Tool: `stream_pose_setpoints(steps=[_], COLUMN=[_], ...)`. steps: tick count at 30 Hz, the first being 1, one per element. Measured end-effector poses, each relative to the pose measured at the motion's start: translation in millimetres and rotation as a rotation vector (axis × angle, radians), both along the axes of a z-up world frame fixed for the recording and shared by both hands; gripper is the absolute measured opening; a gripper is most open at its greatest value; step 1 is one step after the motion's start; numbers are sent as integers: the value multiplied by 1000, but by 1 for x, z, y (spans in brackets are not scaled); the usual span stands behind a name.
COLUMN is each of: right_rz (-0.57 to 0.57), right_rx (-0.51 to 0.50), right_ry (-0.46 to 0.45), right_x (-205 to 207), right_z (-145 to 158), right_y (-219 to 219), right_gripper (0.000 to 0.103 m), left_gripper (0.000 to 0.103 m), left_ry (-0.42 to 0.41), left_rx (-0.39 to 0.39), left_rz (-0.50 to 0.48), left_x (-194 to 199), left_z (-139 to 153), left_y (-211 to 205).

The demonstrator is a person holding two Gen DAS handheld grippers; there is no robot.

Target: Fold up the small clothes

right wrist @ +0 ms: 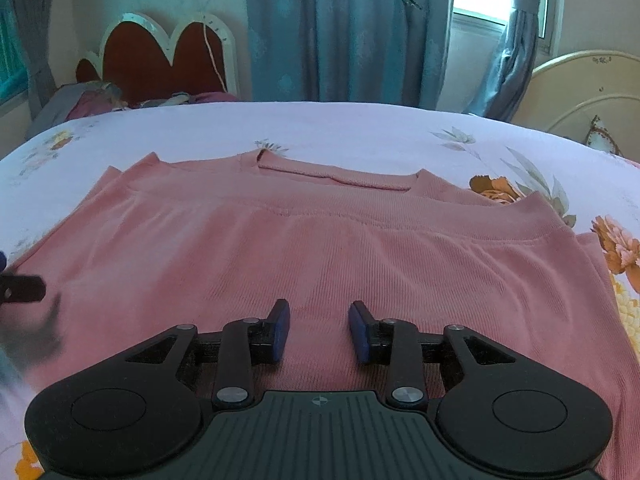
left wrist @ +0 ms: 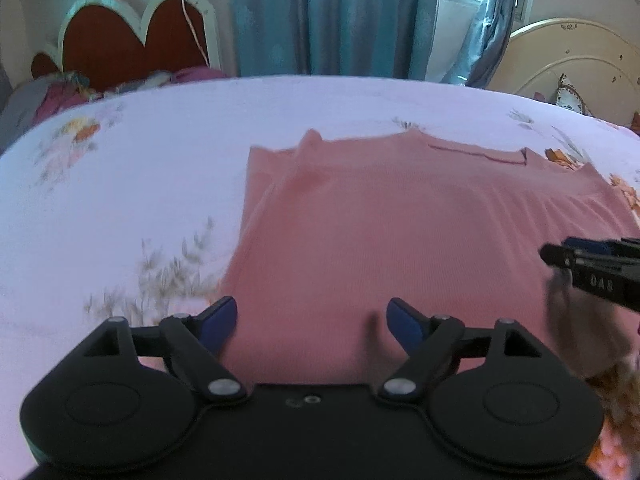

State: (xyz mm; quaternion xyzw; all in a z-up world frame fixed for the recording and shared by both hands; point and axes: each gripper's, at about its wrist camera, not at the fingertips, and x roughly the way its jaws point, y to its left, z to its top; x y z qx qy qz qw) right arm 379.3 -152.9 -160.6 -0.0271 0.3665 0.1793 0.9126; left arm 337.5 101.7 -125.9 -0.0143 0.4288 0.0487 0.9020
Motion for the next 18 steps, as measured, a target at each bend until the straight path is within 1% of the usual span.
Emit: stream_pose_setpoints(steps=[4, 9, 11, 14, 16, 17, 18], right_rz=[-26, -16, -21, -22, -21, -23, -27], right_rx=[45, 69, 71, 80, 75, 74, 77], right_ry=[2, 8, 16, 24, 25, 27, 28], right_x=[-6, -14, -17, -20, -22, -23, -23], right_z=[12, 23, 24, 25, 23, 22, 21], right_y=[-8, -11, -13, -15, -14, -14, -14], right_gripper=[34, 34, 35, 35, 36, 39, 52], left_gripper=[82, 82, 82, 82, 82, 83, 84], left_ry=[37, 78, 106, 139, 108, 94, 83], left_rx=[-29, -75, -125, -246, -303, -333, -371], left_rz=[2, 40, 72, 138, 172, 185, 204], left_x=[-14, -35, -44, -59, -65, -66, -65], left_z=[-4, -8, -12, -21, -24, -25, -26], left_y=[1, 7, 12, 24, 29, 31, 34])
